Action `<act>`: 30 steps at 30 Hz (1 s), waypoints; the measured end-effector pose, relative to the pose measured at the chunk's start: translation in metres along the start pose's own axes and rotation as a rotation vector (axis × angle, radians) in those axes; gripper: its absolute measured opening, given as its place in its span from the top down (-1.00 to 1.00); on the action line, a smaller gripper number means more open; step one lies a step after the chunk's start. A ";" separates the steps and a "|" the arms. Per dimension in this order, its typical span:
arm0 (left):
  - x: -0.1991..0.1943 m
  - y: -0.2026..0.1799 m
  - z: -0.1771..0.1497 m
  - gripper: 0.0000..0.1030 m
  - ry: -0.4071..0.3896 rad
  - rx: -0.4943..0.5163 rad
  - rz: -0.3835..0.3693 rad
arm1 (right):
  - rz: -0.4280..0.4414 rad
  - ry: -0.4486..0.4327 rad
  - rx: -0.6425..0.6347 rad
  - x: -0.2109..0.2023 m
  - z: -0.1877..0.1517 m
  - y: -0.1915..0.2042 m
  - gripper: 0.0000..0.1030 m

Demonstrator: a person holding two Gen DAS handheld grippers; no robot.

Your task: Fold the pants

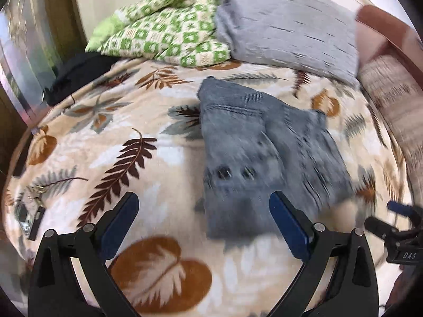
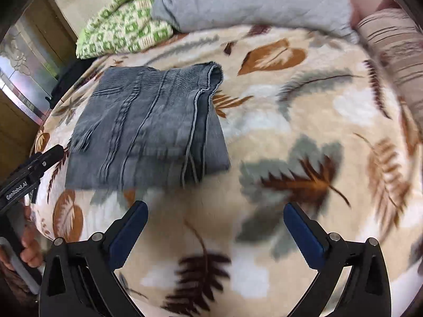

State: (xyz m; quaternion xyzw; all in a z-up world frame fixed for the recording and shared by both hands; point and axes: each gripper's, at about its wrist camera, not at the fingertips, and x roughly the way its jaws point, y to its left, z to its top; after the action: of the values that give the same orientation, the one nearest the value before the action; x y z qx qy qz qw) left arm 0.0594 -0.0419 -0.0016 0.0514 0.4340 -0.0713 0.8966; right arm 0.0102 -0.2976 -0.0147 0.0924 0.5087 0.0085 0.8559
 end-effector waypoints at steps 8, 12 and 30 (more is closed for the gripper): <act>-0.036 -0.018 -0.041 -0.95 0.005 0.041 -0.040 | -0.043 -0.190 -0.031 -0.065 -0.041 0.018 -0.99; -0.033 -0.025 -0.053 -0.95 0.047 0.076 -0.057 | -0.073 -0.196 -0.082 -0.071 -0.045 0.026 -0.99; -0.057 -0.040 -0.061 -0.95 -0.004 0.127 -0.112 | -0.106 -0.184 -0.099 -0.073 -0.048 0.032 -0.99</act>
State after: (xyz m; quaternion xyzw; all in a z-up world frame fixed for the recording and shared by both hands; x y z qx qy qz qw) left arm -0.0295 -0.0676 0.0041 0.0835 0.4292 -0.1487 0.8870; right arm -0.0648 -0.2671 0.0319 0.0235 0.4312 -0.0203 0.9017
